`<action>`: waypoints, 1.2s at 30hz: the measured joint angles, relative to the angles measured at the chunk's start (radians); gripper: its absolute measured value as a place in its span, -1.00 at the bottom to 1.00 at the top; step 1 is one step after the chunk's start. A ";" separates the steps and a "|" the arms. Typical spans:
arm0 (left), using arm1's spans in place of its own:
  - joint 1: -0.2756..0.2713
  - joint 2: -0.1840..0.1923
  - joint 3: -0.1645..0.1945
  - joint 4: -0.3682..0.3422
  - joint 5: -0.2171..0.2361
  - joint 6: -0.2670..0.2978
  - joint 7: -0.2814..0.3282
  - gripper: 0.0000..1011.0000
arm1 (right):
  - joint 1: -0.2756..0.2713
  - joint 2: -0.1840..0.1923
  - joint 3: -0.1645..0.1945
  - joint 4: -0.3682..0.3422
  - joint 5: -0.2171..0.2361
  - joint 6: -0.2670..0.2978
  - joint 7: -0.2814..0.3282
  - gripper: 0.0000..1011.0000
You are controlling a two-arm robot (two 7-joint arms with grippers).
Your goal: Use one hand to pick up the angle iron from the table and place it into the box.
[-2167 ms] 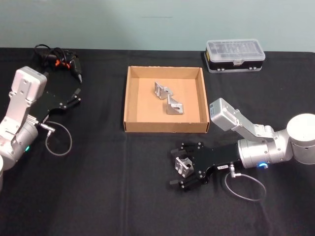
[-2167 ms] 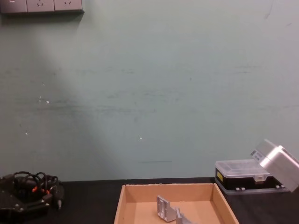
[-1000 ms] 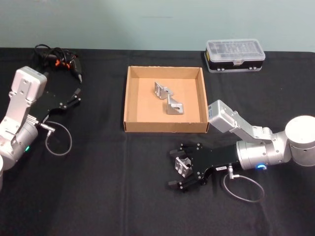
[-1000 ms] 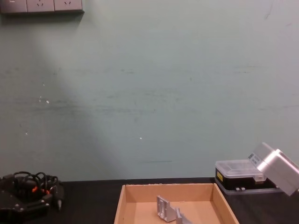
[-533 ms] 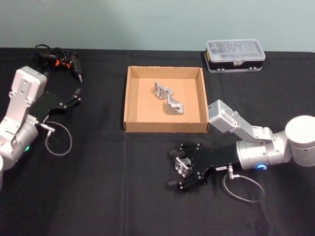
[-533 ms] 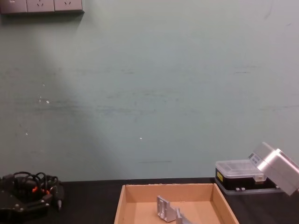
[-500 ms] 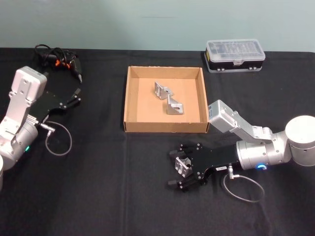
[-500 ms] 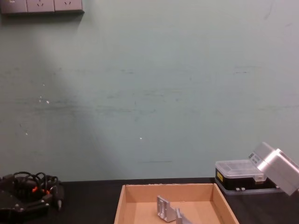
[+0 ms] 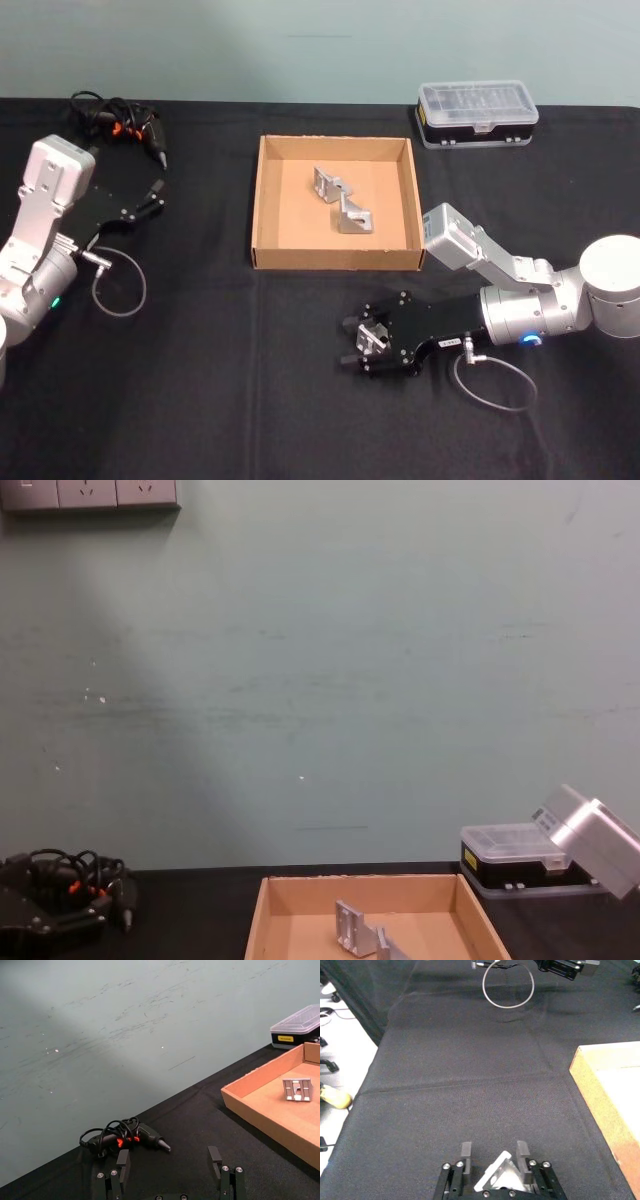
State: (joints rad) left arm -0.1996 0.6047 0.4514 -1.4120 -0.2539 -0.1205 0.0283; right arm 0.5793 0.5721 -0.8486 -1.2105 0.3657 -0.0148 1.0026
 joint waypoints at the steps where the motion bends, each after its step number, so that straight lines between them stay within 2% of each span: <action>1: 0.000 0.000 0.000 0.000 0.000 0.000 0.000 1.00 | 0.000 0.000 0.000 0.000 0.000 0.000 0.000 0.07; 4: 0.000 0.000 0.000 0.000 0.000 0.000 0.000 1.00 | 0.000 0.000 0.000 0.000 0.000 0.000 0.000 -0.09; 6: 0.000 0.000 0.000 0.000 0.000 0.000 0.000 1.00 | 0.000 0.000 0.000 0.000 0.000 0.000 0.000 -0.29; 7: 0.000 0.000 0.000 0.000 0.000 0.000 0.000 1.00 | 0.000 0.000 0.000 0.000 0.000 0.000 0.000 -0.29; 11: 0.000 0.000 0.000 0.000 0.000 0.000 0.000 1.00 | 0.000 0.000 0.000 0.000 0.000 0.000 0.000 -0.52; 36: 0.000 0.000 0.000 0.000 0.000 0.000 0.000 1.00 | -0.005 0.003 0.004 -0.008 -0.002 -0.004 -0.003 -0.54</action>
State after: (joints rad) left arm -0.1995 0.6047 0.4514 -1.4120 -0.2540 -0.1205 0.0283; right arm 0.5744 0.5753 -0.8446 -1.2184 0.3632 -0.0184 0.9996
